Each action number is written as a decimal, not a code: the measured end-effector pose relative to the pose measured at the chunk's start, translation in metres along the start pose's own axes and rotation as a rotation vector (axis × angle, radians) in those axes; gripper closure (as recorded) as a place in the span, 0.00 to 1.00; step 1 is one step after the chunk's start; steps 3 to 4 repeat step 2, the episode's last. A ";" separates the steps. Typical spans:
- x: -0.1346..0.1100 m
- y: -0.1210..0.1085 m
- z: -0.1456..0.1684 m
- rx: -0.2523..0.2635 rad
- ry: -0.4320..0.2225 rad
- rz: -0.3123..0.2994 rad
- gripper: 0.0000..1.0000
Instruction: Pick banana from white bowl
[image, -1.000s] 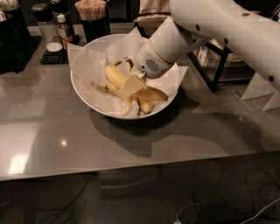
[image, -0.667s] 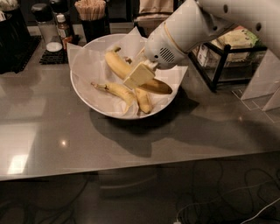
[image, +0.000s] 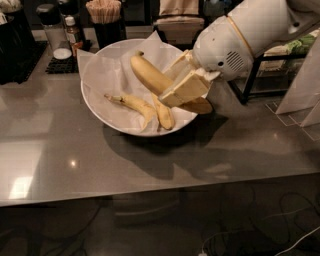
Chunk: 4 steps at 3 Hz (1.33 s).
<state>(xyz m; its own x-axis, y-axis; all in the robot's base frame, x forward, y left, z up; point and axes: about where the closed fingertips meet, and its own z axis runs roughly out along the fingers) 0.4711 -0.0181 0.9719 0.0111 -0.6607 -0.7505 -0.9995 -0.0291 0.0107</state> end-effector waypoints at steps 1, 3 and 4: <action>0.010 0.030 -0.015 -0.068 -0.066 -0.024 1.00; 0.008 0.031 -0.017 -0.064 -0.071 -0.028 1.00; 0.008 0.031 -0.017 -0.064 -0.071 -0.028 1.00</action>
Offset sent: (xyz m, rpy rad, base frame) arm -0.0264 -0.0167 0.0022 0.0578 0.0259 0.0599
